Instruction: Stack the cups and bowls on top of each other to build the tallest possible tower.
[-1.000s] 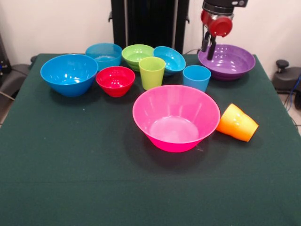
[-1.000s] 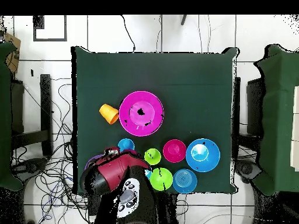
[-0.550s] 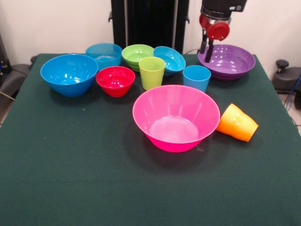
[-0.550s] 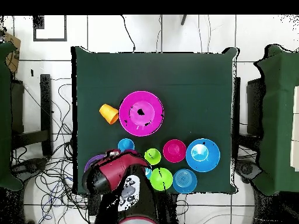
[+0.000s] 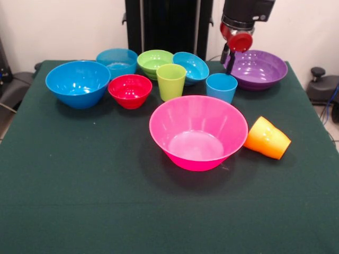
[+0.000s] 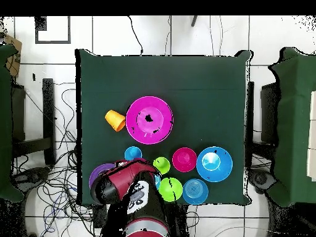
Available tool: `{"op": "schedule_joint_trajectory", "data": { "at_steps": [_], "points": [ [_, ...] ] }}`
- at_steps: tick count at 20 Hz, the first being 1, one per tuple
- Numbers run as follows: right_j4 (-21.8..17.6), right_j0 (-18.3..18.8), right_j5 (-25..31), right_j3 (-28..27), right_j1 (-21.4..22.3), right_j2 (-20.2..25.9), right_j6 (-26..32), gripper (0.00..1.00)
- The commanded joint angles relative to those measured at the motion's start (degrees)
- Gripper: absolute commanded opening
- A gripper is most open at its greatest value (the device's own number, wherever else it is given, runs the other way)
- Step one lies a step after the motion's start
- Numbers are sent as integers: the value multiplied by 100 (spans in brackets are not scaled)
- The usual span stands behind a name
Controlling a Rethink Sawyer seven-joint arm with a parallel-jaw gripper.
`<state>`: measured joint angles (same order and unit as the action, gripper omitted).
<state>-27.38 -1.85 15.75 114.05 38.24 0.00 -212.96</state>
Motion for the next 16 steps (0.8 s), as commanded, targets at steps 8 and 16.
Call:
{"op": "schedule_joint_trajectory", "data": {
  "at_steps": [8,16],
  "points": [
    [-275,148,110,-584,-322,237,891,100],
    [-353,136,-7,-735,-495,170,841,100]
  ]
}}
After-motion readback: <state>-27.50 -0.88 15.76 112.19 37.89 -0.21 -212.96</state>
